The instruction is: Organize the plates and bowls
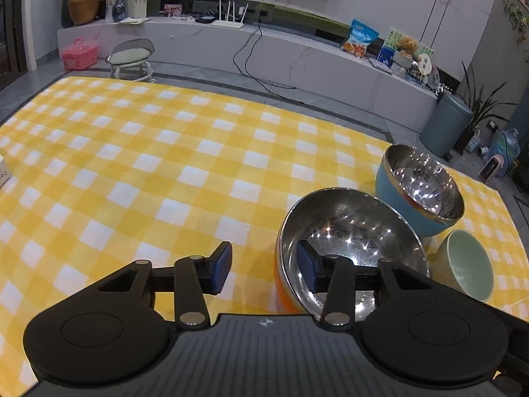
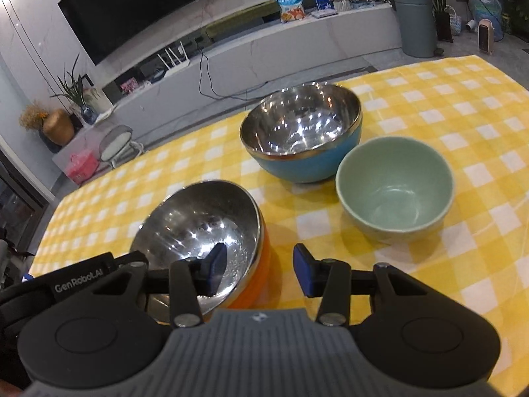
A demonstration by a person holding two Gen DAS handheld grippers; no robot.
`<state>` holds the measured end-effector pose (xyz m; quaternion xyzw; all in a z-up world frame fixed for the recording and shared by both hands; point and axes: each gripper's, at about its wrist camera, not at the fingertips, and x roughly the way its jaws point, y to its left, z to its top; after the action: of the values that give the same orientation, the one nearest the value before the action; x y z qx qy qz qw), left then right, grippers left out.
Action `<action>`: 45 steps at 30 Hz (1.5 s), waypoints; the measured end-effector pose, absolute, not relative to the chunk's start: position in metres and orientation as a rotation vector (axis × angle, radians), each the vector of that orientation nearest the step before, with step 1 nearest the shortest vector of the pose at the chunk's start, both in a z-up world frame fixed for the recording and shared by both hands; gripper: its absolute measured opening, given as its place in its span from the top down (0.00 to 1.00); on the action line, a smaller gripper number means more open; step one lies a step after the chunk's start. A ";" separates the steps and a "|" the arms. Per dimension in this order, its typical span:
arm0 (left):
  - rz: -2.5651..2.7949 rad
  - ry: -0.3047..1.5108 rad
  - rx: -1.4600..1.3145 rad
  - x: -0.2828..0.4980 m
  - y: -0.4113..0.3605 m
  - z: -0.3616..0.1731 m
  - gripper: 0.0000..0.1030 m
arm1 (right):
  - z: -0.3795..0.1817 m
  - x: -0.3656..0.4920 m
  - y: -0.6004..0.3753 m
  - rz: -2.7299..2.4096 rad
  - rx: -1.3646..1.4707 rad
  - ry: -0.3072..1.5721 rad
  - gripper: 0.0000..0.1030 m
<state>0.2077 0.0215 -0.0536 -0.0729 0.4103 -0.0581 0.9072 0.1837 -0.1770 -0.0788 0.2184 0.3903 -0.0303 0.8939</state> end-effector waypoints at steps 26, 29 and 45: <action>-0.177 0.854 -0.090 0.176 0.003 -0.029 0.93 | -0.066 0.151 -0.189 -0.077 0.523 0.799 0.92; -0.193 0.867 -0.101 0.162 0.001 -0.021 0.93 | -0.058 0.136 -0.197 -0.066 0.524 0.795 0.92; -0.260 0.955 -0.150 0.081 -0.028 -0.010 0.92 | -0.033 0.042 -0.254 -0.030 0.550 0.848 0.93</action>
<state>0.0806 -0.0277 -0.0102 -0.0718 0.4579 -0.1245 0.8773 0.0421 -0.2536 -0.0334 0.2634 0.4061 -0.0142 0.8749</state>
